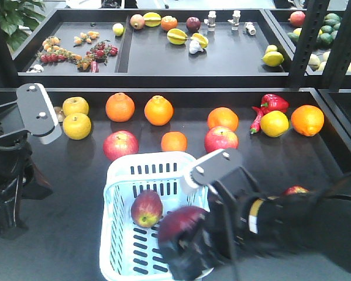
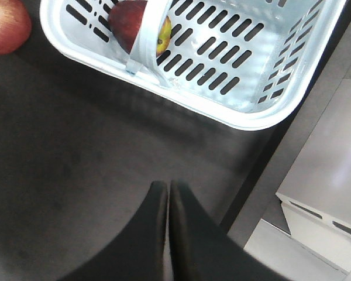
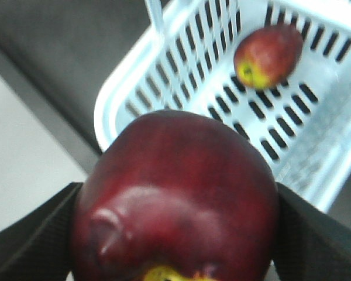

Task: Pick three apples into basket with both arms
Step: 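Lower the dark red apple into the basket and open the right gripper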

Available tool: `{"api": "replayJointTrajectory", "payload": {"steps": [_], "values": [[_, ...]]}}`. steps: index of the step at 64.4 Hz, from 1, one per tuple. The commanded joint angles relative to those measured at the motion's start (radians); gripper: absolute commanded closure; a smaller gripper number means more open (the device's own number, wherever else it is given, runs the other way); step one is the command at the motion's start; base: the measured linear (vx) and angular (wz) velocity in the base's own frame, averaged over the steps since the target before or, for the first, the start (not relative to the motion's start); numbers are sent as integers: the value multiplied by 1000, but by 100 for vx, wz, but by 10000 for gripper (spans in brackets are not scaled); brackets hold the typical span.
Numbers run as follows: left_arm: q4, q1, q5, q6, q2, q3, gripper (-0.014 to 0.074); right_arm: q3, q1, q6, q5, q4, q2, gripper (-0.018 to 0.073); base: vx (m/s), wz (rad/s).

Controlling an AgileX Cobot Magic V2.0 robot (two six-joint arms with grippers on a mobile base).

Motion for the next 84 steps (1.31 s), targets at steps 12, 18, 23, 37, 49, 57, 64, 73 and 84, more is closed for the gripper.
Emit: {"api": "replayJointTrajectory", "payload": {"steps": [12,18,23,37,49,57,64,73,84], "values": [[-22,-4,-32,-2,-25,-21,603,-95,-1,7,-107,18,187,143,0,0],[-22,-4,-32,-2,-25,-21,603,-127,-1,7,-106,18,237,78,0,0],[-22,-4,-32,-2,-25,-21,603,-148,-1,7,-106,16,265,17,0,0],[-22,-4,-32,-2,-25,-21,603,-167,-1,11,-89,18,283,-92,0,0],[-22,-4,-32,-2,-25,-21,603,-167,-1,16,-57,20,240,-83,0,0],[-22,-4,-32,-2,-25,-21,603,-167,-1,18,-18,19,159,-55,0,0],[-22,-4,-32,-2,-25,-21,603,-167,-2,21,-6,-6,53,-6,0,0],[-22,-4,-32,-2,-25,-21,603,-168,-82,95,4,-77,-76,87,0,0],[-22,-4,-32,-2,-25,-21,603,-168,-323,117,140,-150,-135,238,0,0]]}}
